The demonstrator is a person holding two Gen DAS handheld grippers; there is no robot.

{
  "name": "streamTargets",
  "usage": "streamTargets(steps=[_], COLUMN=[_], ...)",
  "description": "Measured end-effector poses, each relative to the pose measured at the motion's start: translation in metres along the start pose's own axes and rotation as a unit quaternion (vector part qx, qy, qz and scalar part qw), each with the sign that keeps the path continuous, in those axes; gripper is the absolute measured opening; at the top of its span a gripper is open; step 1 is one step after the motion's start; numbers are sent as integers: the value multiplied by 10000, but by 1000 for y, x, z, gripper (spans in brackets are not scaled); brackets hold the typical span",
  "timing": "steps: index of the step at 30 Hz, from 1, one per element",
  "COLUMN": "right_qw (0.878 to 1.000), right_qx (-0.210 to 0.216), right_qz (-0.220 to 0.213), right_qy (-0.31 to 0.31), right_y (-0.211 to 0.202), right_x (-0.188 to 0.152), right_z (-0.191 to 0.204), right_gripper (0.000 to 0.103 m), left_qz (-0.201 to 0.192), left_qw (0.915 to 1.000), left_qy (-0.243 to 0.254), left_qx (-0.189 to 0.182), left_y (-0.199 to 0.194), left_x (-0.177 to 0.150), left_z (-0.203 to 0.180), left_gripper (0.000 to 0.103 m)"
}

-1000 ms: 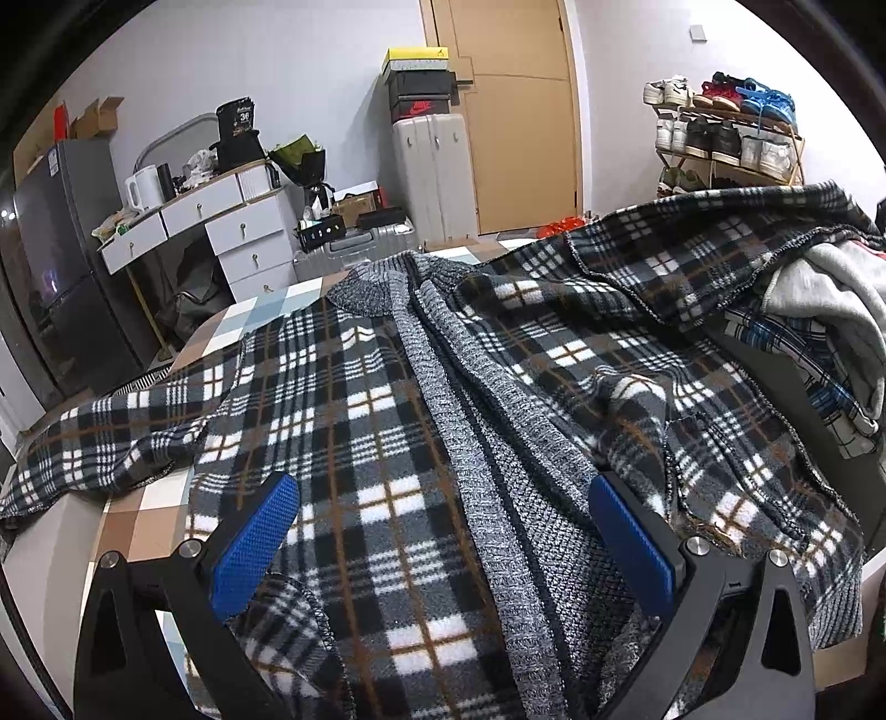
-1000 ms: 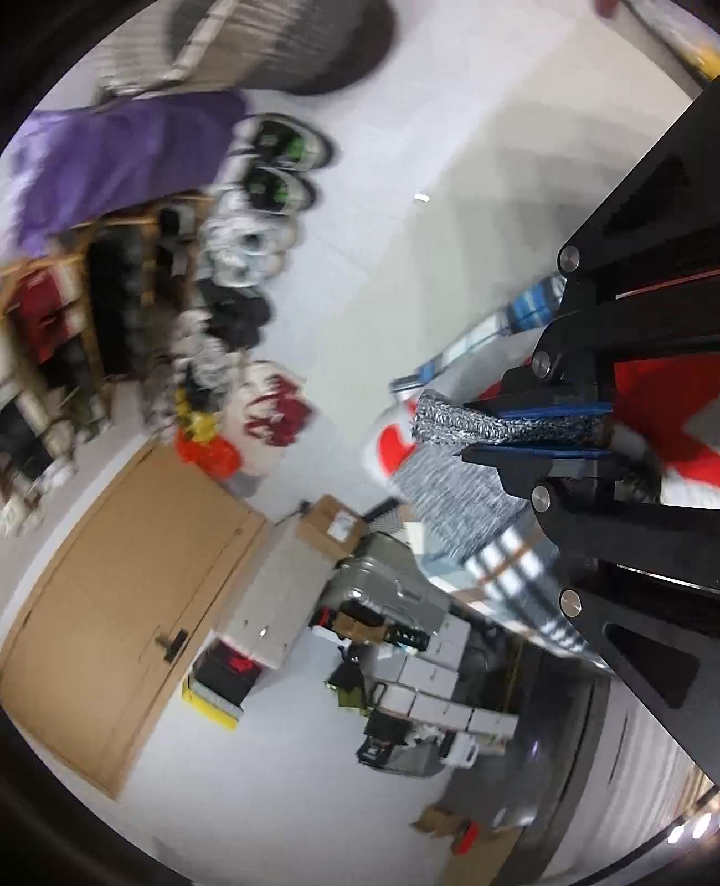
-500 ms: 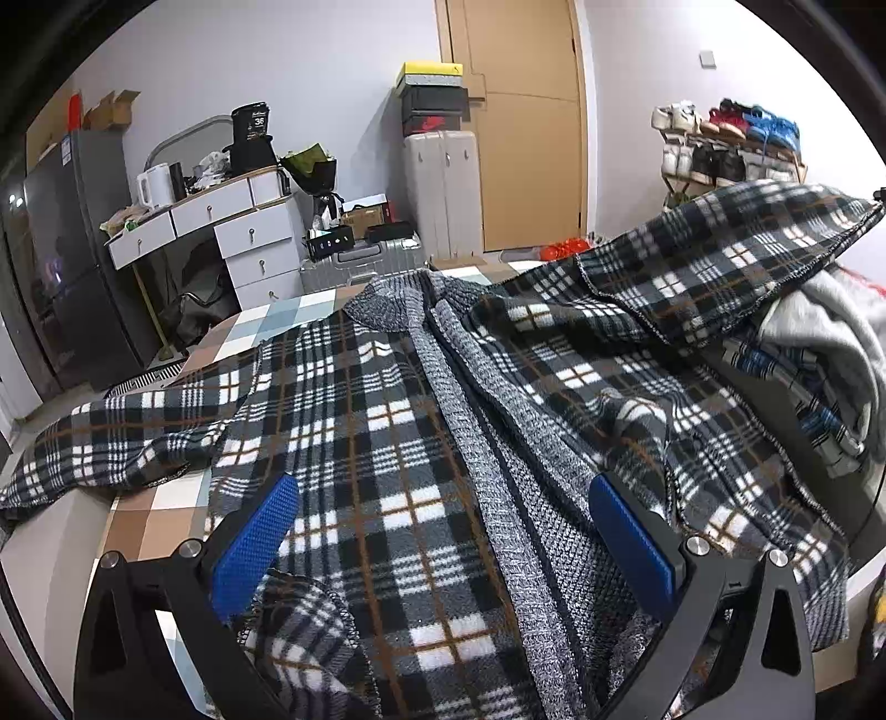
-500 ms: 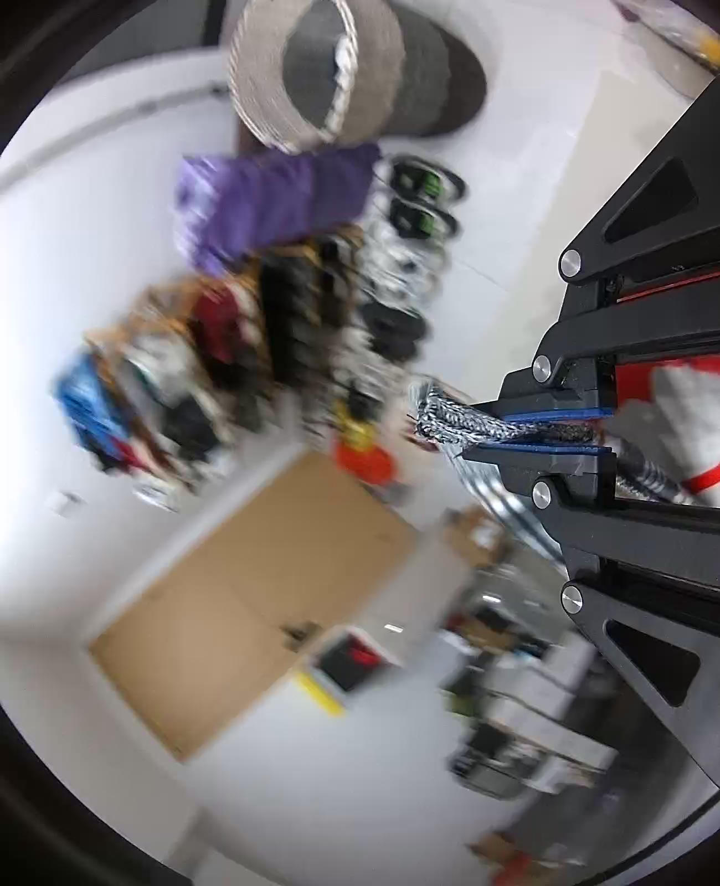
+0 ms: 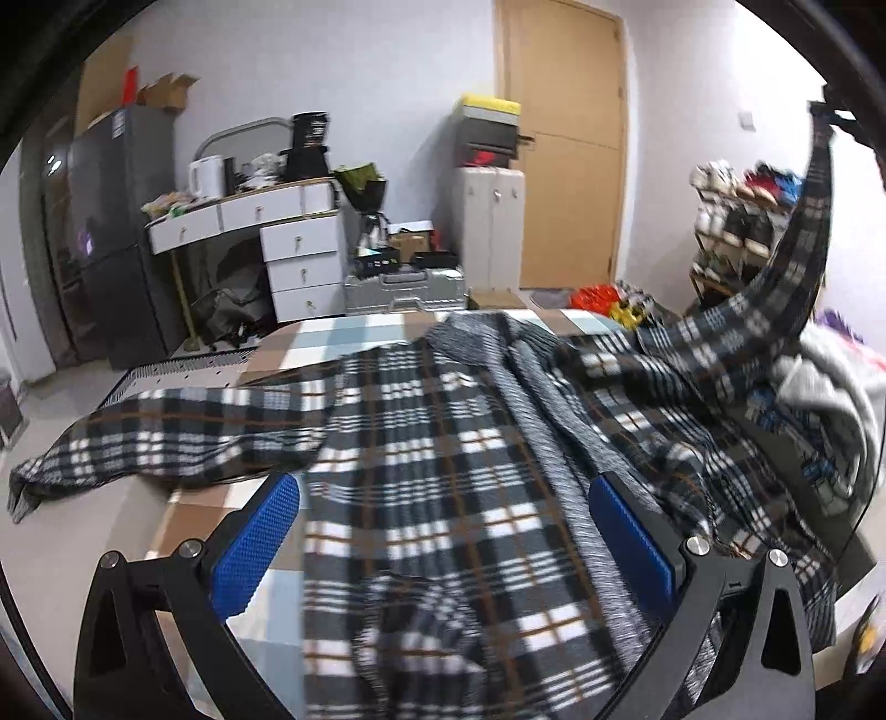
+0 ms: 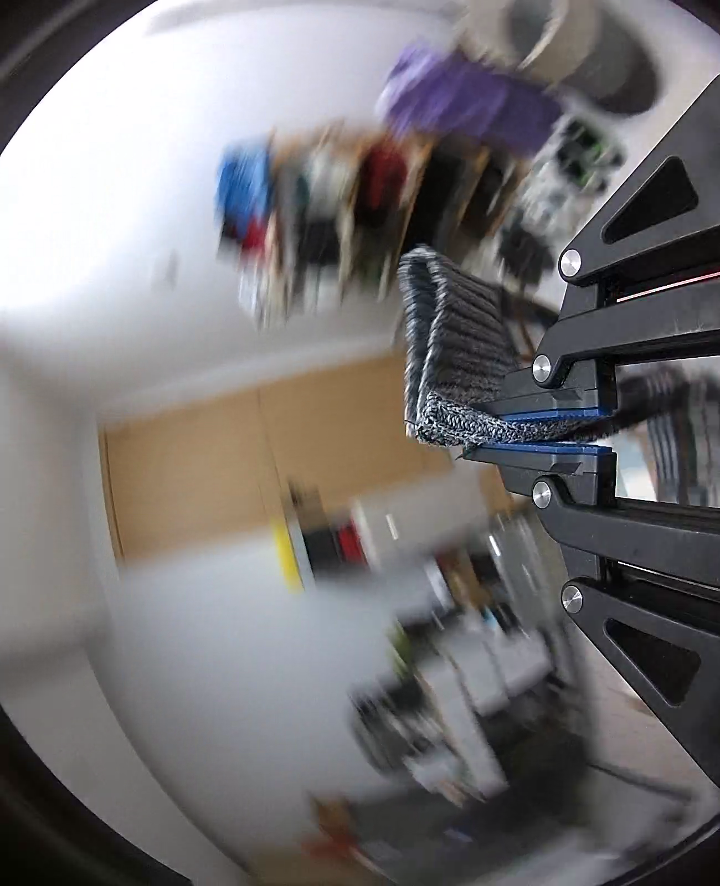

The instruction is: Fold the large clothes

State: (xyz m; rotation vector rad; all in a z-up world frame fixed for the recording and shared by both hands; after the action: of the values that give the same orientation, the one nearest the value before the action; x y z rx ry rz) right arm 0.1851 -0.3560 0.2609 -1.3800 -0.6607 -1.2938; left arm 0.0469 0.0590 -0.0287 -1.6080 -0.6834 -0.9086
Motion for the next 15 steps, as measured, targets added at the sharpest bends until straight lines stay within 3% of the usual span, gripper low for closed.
streamTargets(steps=[5,7,10,12,15], right_qw=[9833,9640,9299,9070,8768], right_qx=[1430,1988,2566,2757,2677], right_qz=[687,1210,2046,2639,3469], right_qy=[-888,-1284,-1659,-1778,-1978], right_y=[26,43,66,80,94], right_x=[-84,-154,-268,-342,-452], right_z=[172,242,314,343,373], right_gripper=[6,6,6,6,7], left_qz=[-198,-288,-430,-525,-694], left_qw=[9988,9979,9954,9933,9900], left_qy=[-438,-552,-797,-959,-1159], left_qx=[72,189,324,382,413], left_y=[-18,-24,-32,-38,-46], left_x=[4,6,9,11,12], left_z=[37,52,73,84,97], left_gripper=[102,102,102,102,102])
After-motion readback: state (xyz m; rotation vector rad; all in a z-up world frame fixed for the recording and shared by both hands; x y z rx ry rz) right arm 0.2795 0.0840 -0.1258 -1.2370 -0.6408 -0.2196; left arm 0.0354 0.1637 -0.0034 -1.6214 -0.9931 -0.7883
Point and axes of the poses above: each gripper's, at about its wrist camera, not at the fingertips, and y roughly the way its jaws point, z to its left, x to its top, the point moved 5 cm from there along y, roughly the way its jaws point, and after that the axes turned 7 degrees about -x, right-handed, at the moved point
